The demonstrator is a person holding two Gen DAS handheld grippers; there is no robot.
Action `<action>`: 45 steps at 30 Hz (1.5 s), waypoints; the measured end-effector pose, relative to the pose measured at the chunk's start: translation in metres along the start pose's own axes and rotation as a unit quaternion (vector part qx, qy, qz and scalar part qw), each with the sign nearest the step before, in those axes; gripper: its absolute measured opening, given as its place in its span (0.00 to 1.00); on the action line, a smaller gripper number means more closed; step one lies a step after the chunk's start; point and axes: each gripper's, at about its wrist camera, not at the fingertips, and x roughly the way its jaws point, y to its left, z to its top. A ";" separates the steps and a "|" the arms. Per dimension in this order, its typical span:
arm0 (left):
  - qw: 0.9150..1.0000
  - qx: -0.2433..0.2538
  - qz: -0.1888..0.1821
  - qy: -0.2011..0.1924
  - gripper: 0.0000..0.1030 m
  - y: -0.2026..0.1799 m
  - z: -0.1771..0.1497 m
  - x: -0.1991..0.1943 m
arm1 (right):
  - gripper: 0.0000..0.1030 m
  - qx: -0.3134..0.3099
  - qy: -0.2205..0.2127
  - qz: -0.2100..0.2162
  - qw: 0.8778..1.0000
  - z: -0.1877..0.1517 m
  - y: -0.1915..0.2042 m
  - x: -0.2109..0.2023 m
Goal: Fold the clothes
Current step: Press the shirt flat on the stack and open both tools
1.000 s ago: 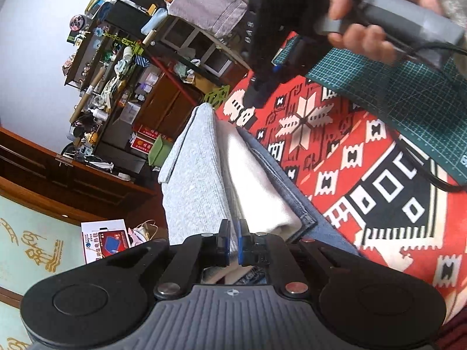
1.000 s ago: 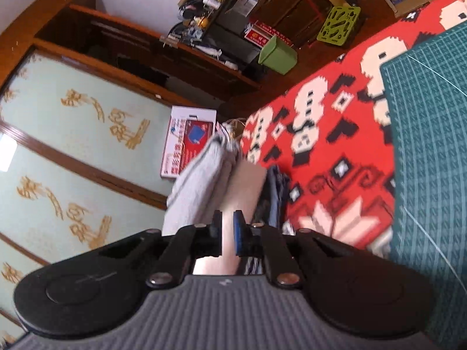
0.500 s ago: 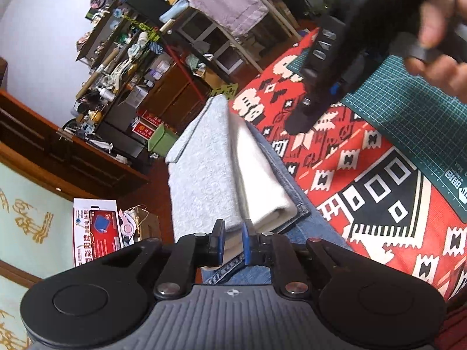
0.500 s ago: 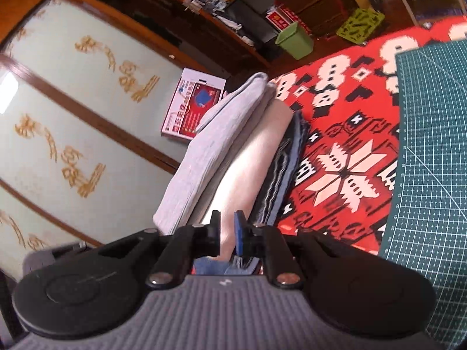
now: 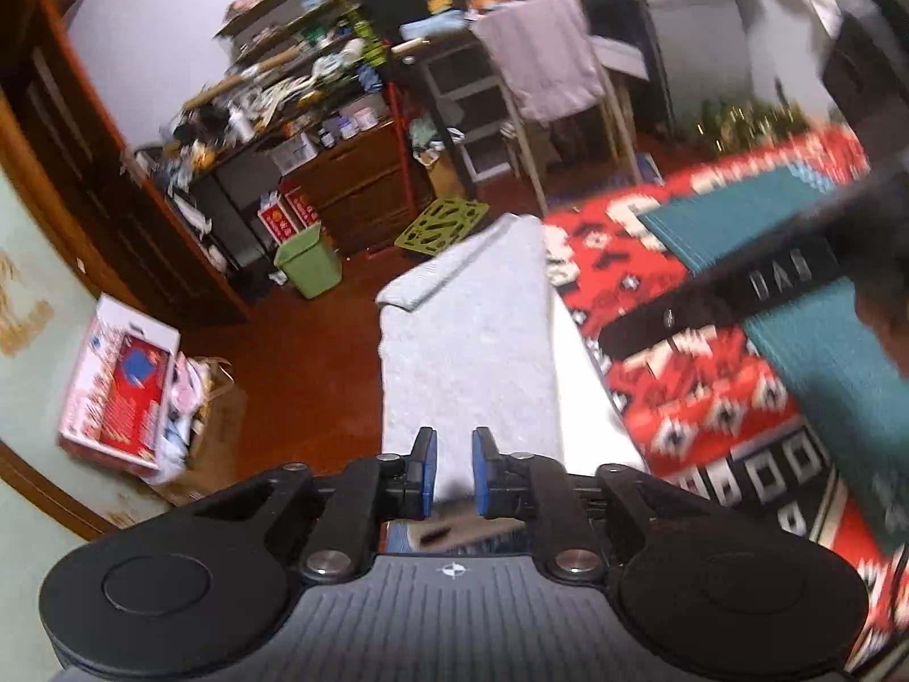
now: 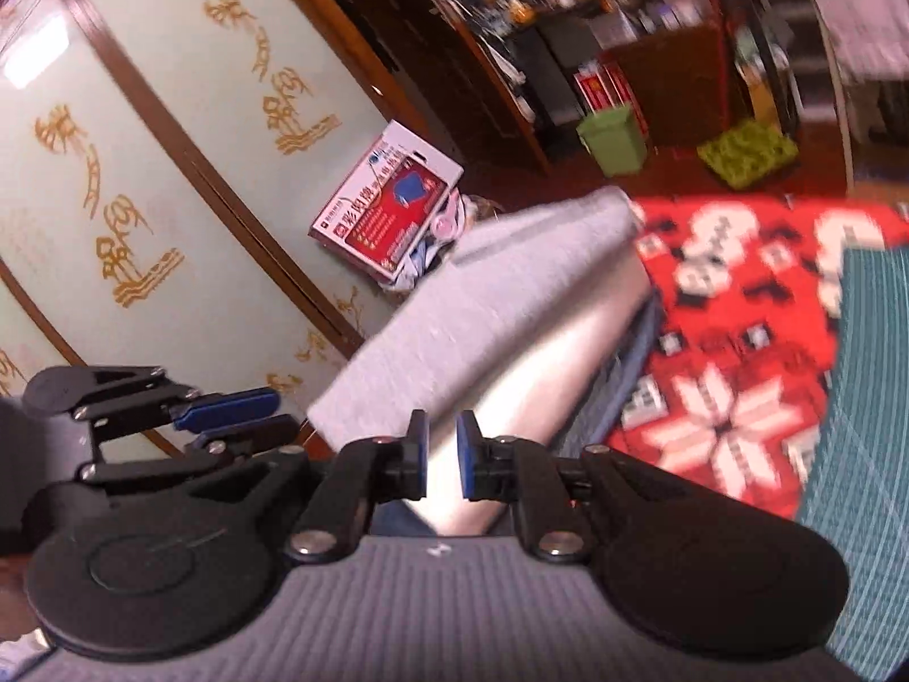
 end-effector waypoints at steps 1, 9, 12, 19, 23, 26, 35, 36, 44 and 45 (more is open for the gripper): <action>1.000 -0.022 -0.014 -0.003 0.09 0.009 0.003 0.006 | 0.11 -0.010 -0.002 -0.004 1.000 0.003 0.005 0.004; 0.987 -0.134 -0.093 0.014 0.06 0.043 -0.005 0.047 | 0.11 -0.082 -0.004 -0.029 0.996 0.021 0.041 0.037; 0.983 -0.151 -0.105 0.023 0.06 0.046 -0.018 0.050 | 0.11 -0.089 0.017 -0.032 0.995 0.011 0.039 0.047; 0.977 -0.177 -0.120 0.020 0.06 0.053 -0.027 0.039 | 0.11 -0.101 0.025 -0.035 0.994 0.009 0.040 0.043; 0.974 -0.196 -0.113 -0.010 0.06 0.067 -0.025 0.029 | 0.12 -0.107 0.008 -0.038 0.993 0.015 0.046 0.035; 0.969 -0.222 -0.104 -0.009 0.06 0.076 -0.027 0.036 | 0.12 -0.106 0.007 -0.036 0.994 0.013 0.054 0.038; 0.967 -0.229 -0.107 0.028 0.06 0.069 -0.048 0.033 | 0.12 -0.125 0.028 -0.037 0.991 -0.027 0.076 0.037; 0.966 -0.233 -0.108 0.030 0.06 0.067 -0.051 0.028 | 0.12 -0.122 0.027 -0.035 0.992 -0.031 0.078 0.033; 0.956 -0.264 -0.124 0.021 0.16 0.055 -0.060 -0.021 | 0.27 -0.121 0.014 -0.048 0.991 -0.047 0.085 -0.025; 0.958 -0.260 -0.120 0.018 0.22 0.050 -0.058 -0.028 | 0.30 -0.121 0.012 -0.052 0.991 -0.049 0.085 -0.034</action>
